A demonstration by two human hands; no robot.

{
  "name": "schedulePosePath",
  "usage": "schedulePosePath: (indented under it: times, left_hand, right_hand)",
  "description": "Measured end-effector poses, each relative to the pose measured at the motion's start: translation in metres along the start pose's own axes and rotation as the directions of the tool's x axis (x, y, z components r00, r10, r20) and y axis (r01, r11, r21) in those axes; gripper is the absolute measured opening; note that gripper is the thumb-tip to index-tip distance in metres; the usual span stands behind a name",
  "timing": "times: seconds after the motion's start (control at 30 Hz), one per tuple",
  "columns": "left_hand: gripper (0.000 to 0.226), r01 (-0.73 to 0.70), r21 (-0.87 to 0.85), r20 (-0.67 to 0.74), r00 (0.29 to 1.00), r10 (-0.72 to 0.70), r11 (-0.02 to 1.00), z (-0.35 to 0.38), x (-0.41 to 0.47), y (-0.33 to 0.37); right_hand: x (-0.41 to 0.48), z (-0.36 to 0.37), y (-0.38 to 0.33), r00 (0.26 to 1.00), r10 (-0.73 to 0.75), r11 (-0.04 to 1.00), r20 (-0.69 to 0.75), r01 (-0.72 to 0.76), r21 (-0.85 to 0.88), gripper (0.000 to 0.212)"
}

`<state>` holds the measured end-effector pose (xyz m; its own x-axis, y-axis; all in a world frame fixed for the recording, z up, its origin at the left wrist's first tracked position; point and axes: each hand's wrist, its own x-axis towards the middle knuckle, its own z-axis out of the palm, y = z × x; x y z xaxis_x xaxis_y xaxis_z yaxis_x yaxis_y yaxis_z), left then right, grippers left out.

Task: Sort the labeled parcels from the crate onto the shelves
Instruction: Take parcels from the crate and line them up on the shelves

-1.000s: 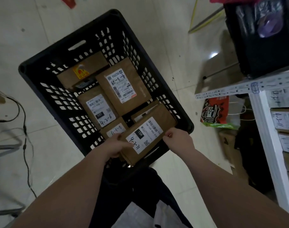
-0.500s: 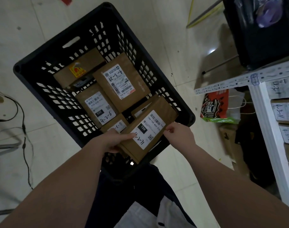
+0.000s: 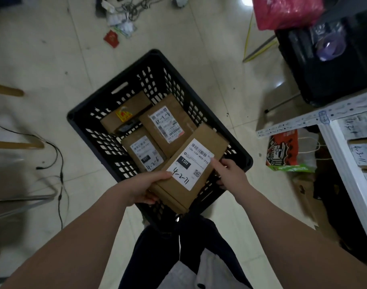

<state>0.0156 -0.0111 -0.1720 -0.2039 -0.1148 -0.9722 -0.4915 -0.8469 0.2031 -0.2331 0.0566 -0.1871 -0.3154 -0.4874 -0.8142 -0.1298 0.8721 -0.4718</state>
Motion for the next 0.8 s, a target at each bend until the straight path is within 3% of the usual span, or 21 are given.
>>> schedulePosePath:
  times: [0.17, 0.3, 0.43, 0.6, 0.8]
  left_hand:
    - [0.066, -0.178, -0.102, -0.010, 0.984, 0.177, 0.979, -0.006, -0.053, 0.012]
    - [0.058, -0.347, -0.122, 0.002, 0.937, 0.349, 0.930, -0.008, -0.094, 0.025]
    - [0.060, -0.493, -0.076, 0.052, 0.866, 0.497, 0.867, -0.015, -0.139, 0.029]
    - [0.092, -0.611, 0.064, 0.107, 0.790, 0.603, 0.789, -0.027, -0.192, 0.019]
    - [0.093, -0.706, 0.201, 0.242, 0.707, 0.664, 0.679, -0.025, -0.234, 0.007]
  right_hand:
    - [-0.029, 0.004, -0.051, 0.987, -0.023, 0.960, 0.157, -0.022, 0.278, 0.084]
    - [-0.064, 0.006, -0.093, 0.962, -0.168, 0.889, 0.215, 0.053, 0.455, 0.087]
    - [-0.110, 0.008, -0.122, 0.929, -0.339, 0.810, 0.149, 0.208, 0.549, 0.088]
    - [-0.173, 0.010, -0.132, 0.874, -0.482, 0.720, 0.056, 0.359, 0.595, 0.092]
    - [-0.233, 0.010, -0.118, 0.850, -0.525, 0.643, -0.041, 0.428, 0.635, 0.082]
